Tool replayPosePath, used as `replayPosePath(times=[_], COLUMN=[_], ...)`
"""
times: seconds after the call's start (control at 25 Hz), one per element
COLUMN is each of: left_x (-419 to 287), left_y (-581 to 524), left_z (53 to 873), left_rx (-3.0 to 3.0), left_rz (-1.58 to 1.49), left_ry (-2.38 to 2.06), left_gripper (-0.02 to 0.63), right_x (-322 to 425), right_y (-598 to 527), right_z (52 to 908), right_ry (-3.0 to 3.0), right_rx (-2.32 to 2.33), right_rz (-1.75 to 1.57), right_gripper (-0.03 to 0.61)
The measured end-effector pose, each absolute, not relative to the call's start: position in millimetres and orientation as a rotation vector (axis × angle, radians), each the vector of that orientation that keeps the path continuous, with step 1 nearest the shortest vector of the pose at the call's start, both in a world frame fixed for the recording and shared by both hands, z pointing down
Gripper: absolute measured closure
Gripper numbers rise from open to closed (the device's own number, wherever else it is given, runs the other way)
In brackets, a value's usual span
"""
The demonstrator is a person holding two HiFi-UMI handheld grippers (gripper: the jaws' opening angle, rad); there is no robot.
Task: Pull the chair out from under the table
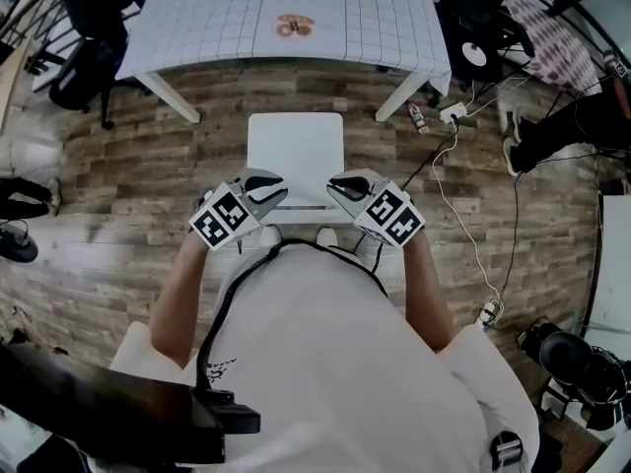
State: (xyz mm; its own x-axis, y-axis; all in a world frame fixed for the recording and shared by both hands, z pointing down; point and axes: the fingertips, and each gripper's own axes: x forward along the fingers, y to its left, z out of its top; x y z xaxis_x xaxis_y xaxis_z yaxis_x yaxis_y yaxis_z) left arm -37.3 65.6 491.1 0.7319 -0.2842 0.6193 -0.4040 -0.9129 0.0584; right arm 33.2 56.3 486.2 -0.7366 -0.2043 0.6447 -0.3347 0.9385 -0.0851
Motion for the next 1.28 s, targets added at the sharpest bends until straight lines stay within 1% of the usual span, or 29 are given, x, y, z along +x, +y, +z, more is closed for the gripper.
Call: replayPosePath(times=[0.12,0.2,0.48,0.6,0.92,1.28], left_x=[-39.5,-45.0,-64.8,-64.7,-63.3,-62.6], left_y=[48.1,39.6,17.0,17.4,24.0,32.2], left_z=[470.7,459.1,418.6,405.2,410.8,417.0], left_rx=[2.746,2.744,2.727,2.723,2.695,2.705], left_rz=[0.775,0.697,0.485,0.400,0.372,0.413], left_ry=[-0.658,-0.732,-1.002,-1.063,-1.101,-1.109], left_gripper=[0.572,0.604,0.607,0.607,0.607,0.606], right_x=[36.9,38.1,42.8,43.2,36.9,37.4], right_y=[32.5,23.8,11.5,11.9,21.2,29.5], right_z=[455.5,438.7,396.7,388.5,393.3,392.3], right_ry=[-2.572,-2.648,-2.862,-2.897,-2.884,-2.893], right_rx=[0.557,0.636,0.794,0.819,0.819,0.834], right_rz=[0.350,0.392,0.580,0.596,0.553,0.540], right_gripper=[0.568,0.572,0.572,0.572,0.574,0.574])
